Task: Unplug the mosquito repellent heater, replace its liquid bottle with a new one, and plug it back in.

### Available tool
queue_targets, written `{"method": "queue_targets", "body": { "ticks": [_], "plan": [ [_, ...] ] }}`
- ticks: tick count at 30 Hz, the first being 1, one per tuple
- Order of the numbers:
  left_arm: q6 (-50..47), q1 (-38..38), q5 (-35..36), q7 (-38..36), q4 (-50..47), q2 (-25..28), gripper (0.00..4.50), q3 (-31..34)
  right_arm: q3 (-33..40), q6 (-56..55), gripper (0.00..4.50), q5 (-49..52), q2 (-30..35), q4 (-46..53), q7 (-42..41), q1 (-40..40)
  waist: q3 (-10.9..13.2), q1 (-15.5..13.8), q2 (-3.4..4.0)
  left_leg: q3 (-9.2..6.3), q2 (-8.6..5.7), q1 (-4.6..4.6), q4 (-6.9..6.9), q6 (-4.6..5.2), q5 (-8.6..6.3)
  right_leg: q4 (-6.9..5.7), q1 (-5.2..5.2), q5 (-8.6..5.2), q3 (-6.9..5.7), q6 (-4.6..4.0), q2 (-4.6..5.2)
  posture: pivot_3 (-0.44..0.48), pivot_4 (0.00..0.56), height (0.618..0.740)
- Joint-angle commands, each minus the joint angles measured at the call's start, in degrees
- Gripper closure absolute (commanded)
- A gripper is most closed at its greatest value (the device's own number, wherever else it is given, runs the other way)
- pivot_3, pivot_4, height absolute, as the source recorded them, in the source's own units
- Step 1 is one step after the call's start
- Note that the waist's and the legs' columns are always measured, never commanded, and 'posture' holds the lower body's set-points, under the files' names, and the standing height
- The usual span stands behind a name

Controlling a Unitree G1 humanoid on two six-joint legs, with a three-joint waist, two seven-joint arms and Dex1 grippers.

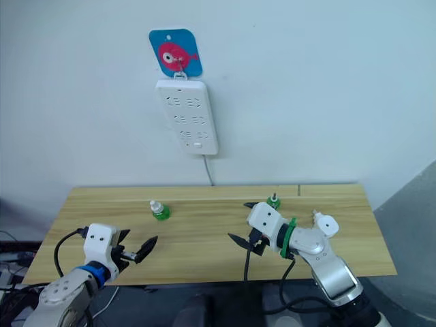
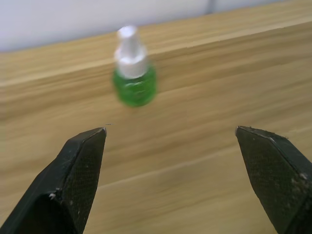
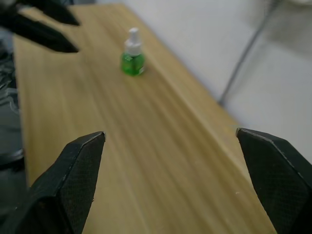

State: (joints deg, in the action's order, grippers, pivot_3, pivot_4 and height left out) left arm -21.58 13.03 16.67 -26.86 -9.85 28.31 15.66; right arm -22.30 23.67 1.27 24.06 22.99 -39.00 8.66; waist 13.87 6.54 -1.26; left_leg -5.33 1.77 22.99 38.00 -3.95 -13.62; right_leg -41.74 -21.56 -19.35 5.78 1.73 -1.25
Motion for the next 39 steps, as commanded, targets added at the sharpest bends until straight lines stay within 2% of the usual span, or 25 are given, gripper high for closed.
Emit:
{"method": "queue_targets", "body": {
  "ticks": [1,5,11,20,24,39],
  "plan": [
    [-0.75,-2.75,-0.59,-0.08,4.0,1.61,0.05,0.96,-0.53,8.19,0.01,0.66,0.54,7.29,-0.18,1.78,0.87,-0.08,-0.05,0.08,-0.02,0.12,-0.02,-0.02,-0.01,0.0,-0.15,0.2,-0.01,0.39,-0.01,-0.163,0.319,0.692],
    [2.44,-10.61,-2.44,-3.42,17.11,3.51,0.05,-1.58,-1.17,17.08,0.01,1.22,0.3,11.49,0.89,3.48,2.51,-0.04,-0.03,0.03,-0.07,0.79,-0.04,-0.08,-0.04,0.0,-0.76,0.35,-0.14,0.62,0.03,-0.187,0.348,0.692],
    [9.46,-17.56,-5.67,-7.6,28.74,4.29,0.05,-5.22,-0.67,27.79,0.01,2.59,0.91,16.63,2.13,3.82,4.1,-0.01,-0.11,-0.15,-0.03,0.95,-0.08,-0.17,-0.11,0.05,-0.78,0.45,-0.3,0.49,0.42,-0.198,0.372,0.692],
    [17.78,-21.63,-8.2,-11.15,35.5,3.19,0.05,-8.94,0.08,34.02,0.01,4.83,1.85,19.39,4.44,4.62,5.01,0.07,0.01,-0.06,-0.05,0.94,-0.07,-0.18,-0.09,0.1,-0.77,0.26,-0.24,0.86,0.45,-0.214,0.378,0.692],
    [20.66,-24.23,-8.87,-9.47,38.54,2.0,0.05,-8.74,0.35,34.83,0.01,6.01,2.33,20.27,5.32,4.36,5.13,0.05,0.0,-0.06,-0.06,0.95,-0.07,-0.2,-0.09,0.12,-0.77,0.24,-0.24,0.89,0.45,-0.221,0.377,0.692],
    [24.9,-30.79,-9.03,-9.31,47.81,0.63,0.05,-9.31,0.56,37.33,0.01,9.09,2.98,23.78,8.78,1.38,5.39,0.89,0.02,-0.03,-0.07,1.14,-0.15,-0.23,-0.07,0.61,-0.76,0.35,-0.21,1.14,0.44,-0.236,0.374,0.692]
  ]
}}
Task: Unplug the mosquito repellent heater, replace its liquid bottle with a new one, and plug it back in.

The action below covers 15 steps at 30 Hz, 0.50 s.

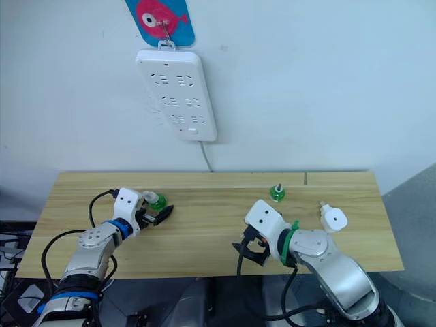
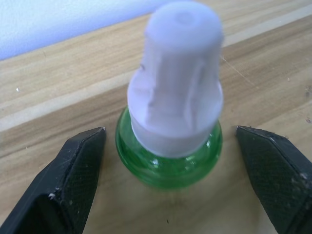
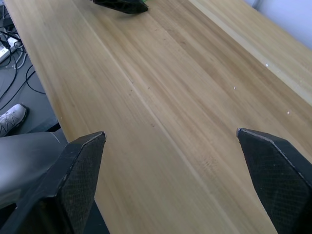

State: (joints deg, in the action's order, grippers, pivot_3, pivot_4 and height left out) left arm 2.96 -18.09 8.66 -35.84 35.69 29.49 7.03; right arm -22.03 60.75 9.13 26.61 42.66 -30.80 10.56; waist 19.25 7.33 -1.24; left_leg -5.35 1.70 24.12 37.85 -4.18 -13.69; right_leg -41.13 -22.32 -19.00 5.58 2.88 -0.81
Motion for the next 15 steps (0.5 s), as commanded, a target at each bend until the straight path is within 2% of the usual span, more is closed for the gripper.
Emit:
{"method": "queue_targets", "body": {
  "ticks": [1,5,12,15],
  "plan": [
    [0.74,-0.05,-1.05,-0.35,2.85,-0.66,0.05,-0.74,0.31,0.31,0.01,1.38,0.52,4.21,0.72,-0.62,0.01,0.18,0.0,0.01,0.0,0.01,0.0,0.0,0.0,0.03,0.0,0.01,0.01,0.02,0.0,-0.236,0.374,0.692],
    [1.74,-0.64,-0.75,-1.25,4.17,-0.92,0.05,-0.72,0.42,0.58,0.01,2.23,0.95,4.46,1.46,-0.66,0.03,0.55,0.0,0.04,-0.01,0.03,0.0,0.0,0.0,0.08,0.0,0.03,0.05,0.06,0.01,-0.236,0.374,0.692],
    [1.69,3.19,-0.33,-2.95,1.06,0.16,2.2,-0.36,0.78,0.23,0.0,2.41,1.16,4.13,2.42,-0.25,0.11,0.76,0.03,0.08,0.01,0.04,-0.08,-0.01,-0.01,0.17,-0.02,0.03,0.07,0.06,0.02,-0.24,0.375,0.692],
    [1.74,5.12,-0.54,-3.5,-1.46,0.94,2.23,-0.38,0.93,-0.48,0.0,2.36,0.51,3.43,2.95,0.2,0.2,0.77,0.05,0.08,0.02,0.04,-0.12,-0.02,-0.01,0.18,-0.04,0.03,0.08,0.06,0.03,-0.238,0.371,0.692]
  ]
}}
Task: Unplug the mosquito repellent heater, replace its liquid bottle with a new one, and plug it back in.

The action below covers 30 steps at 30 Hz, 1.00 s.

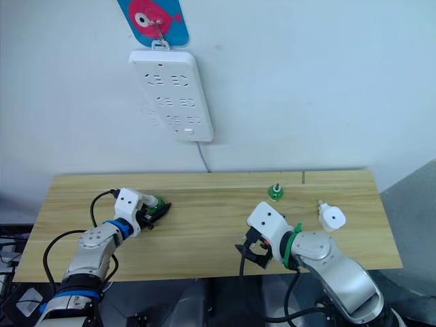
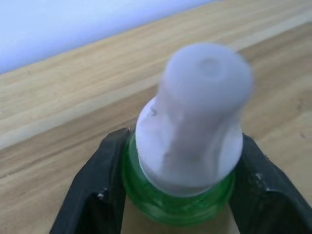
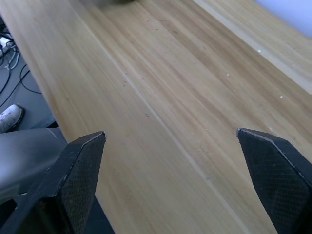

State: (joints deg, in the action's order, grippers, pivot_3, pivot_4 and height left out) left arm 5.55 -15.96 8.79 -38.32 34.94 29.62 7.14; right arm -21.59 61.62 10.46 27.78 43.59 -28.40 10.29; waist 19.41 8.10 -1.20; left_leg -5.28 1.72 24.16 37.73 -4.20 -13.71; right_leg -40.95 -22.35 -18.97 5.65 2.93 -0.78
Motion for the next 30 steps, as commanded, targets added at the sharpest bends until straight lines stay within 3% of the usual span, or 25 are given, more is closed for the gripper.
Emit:
{"method": "queue_targets", "body": {
  "ticks": [1,4,9,13,22,30],
  "plan": [
    [-0.65,3.67,-0.64,-1.77,-2.1,1.17,2.23,-0.72,0.54,-1.81,0.0,1.06,-1.11,2.06,0.69,0.7,0.04,0.0,0.0,0.0,0.0,0.0,0.0,0.0,0.0,0.0,0.0,0.0,0.0,0.0,0.02,-0.237,0.368,0.692],
    [-3.48,5.39,1.62,-4.85,-9.59,1.66,2.23,-1.14,1.14,-3.25,0.0,1.85,-2.28,0.96,0.08,1.63,0.06,0.05,0.02,0.02,0.03,0.0,-0.03,-0.01,0.0,0.01,-0.02,0.0,0.03,0.0,0.06,-0.23,0.352,0.692],
    [-16.26,7.13,9.51,-17.68,-32.87,6.38,2.23,-5.87,5.5,-3.47,0.0,9.21,-3.68,-0.98,-5.98,7.56,0.02,-0.29,-0.1,-0.11,0.01,0.53,0.01,-0.21,0.11,0.01,-0.47,0.06,-0.08,0.05,0.06,-0.202,0.296,0.692],
    [-24.58,3.07,13.42,-22.97,-40.3,9.2,2.23,-8.73,7.03,-1.56,0.0,14.03,-5.12,-4.47,-8.68,13.64,-0.12,-0.33,-0.12,-0.24,-0.02,0.89,0.06,-0.44,0.26,-0.08,-0.84,0.33,-0.19,-0.19,0.08,-0.193,0.254,0.692],
    [-30.54,-8.13,14.63,-35.14,-43.8,14.14,2.23,-16.01,7.99,2.83,0.0,21.32,-10.93,-14.36,-9.65,25.66,-1.48,0.15,-0.27,-0.29,-0.04,0.93,-0.01,-0.66,0.4,-0.18,-0.97,0.45,-0.39,-0.39,0.04,-0.192,0.156,0.692],
    [-28.29,-10.38,13.06,-35.91,-41.93,12.69,2.23,-17.15,6.15,1.98,0.0,21.73,-11.72,-17.85,-9.42,27.81,-3.45,0.22,-0.37,-0.26,-0.08,0.98,-0.17,-0.68,0.42,-0.08,-1.03,0.43,-0.4,-0.42,0.06,-0.191,0.125,0.692]
  ]
}}
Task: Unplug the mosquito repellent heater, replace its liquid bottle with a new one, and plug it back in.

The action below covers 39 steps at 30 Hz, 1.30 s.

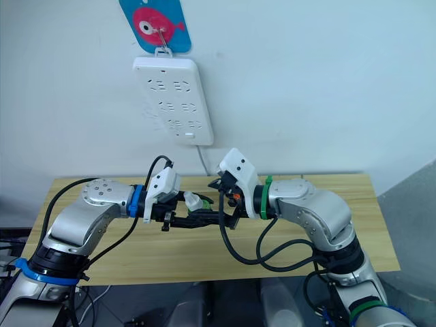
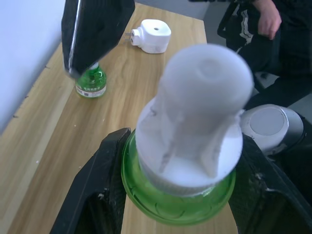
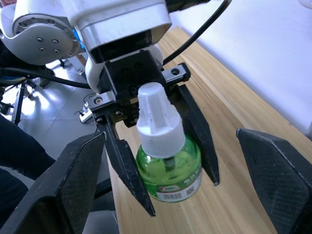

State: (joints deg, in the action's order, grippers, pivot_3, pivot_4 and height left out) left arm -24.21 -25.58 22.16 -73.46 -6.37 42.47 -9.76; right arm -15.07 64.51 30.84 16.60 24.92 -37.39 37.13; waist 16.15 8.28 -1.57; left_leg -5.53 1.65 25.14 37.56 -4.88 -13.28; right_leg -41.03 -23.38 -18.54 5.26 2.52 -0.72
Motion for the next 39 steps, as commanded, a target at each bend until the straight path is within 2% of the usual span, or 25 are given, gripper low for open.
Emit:
{"method": "queue_targets", "body": {
  "ticks": [1,5,8,16,26,28,32,39],
  "plan": [
    [1.62,-0.68,-0.34,-0.77,-0.6,-0.23,2.23,-0.22,-0.59,-1.13,0.0,1.31,-0.74,0.68,-0.41,1.04,-0.4,0.06,0.0,-0.01,0.0,0.0,0.01,0.0,0.0,-0.02,0.0,0.0,-0.01,0.0,0.0,-0.19,0.124,0.692],
    [1.96,-0.73,-0.51,-0.89,-0.24,-0.62,2.23,-0.14,-1.88,-2.64,0.0,0.47,-0.95,-0.12,-0.55,1.0,-1.0,0.21,0.03,-0.02,0.01,0.0,0.06,0.0,0.02,-0.1,0.0,0.0,-0.02,0.0,-0.02,-0.182,0.116,0.692],
    [2.15,-0.57,-0.48,-1.24,-0.08,-0.57,2.23,0.22,-3.88,-4.97,0.58,-1.15,-0.4,-0.63,-0.78,1.04,-1.52,0.34,0.02,-0.02,0.0,0.0,0.11,0.0,0.02,-0.12,0.0,0.0,-0.01,0.0,-0.03,-0.177,0.113,0.692],
    [2.29,-0.16,-0.44,-1.34,0.05,-0.73,2.23,0.56,-5.94,-9.21,3.36,-3.08,-0.23,-1.96,-1.02,1.25,-2.57,0.62,0.05,-0.06,-0.01,-0.01,0.3,0.02,0.02,-0.29,0.02,0.01,-0.04,0.01,-0.04,-0.169,0.108,0.692],
    [4.47,0.9,1.54,-1.3,1.25,-2.22,2.23,3.08,-5.74,-12.5,3.39,-4.12,0.05,-2.44,-1.63,0.46,-3.54,1.27,0.0,-0.13,-0.02,-0.1,0.37,0.11,0.04,-0.55,0.06,0.01,-0.07,0.0,-0.05,-0.172,0.099,0.692],
    [5.72,1.11,1.3,-1.65,2.05,-2.22,1.48,3.4,-5.19,-13.22,3.39,-4.12,0.11,-2.45,-1.78,0.12,-3.72,1.36,0.01,-0.13,-0.03,-0.16,0.37,0.13,0.05,-0.67,0.06,0.0,-0.07,0.0,-0.06,-0.174,0.095,0.692],
    [3.12,1.78,3.17,-2.34,1.8,-1.18,0.4,4.19,-3.31,-14.92,3.4,-3.68,0.18,-2.42,-2.02,-0.45,-4.21,1.53,0.02,-0.14,-0.05,-0.24,0.4,0.16,0.1,-0.87,0.06,0.0,-0.04,0.0,-0.07,-0.173,0.086,0.692],
    [-7.89,0.47,9.16,0.01,0.07,-0.7,0.38,7.12,2.02,-16.42,3.4,-0.21,2.12,-2.16,-5.19,-0.75,-5.31,1.67,-0.03,-0.29,-0.09,-0.29,0.43,0.16,0.24,-1.02,0.09,0.01,-0.12,-0.01,-0.09,-0.168,0.062,0.692]
  ]
}}
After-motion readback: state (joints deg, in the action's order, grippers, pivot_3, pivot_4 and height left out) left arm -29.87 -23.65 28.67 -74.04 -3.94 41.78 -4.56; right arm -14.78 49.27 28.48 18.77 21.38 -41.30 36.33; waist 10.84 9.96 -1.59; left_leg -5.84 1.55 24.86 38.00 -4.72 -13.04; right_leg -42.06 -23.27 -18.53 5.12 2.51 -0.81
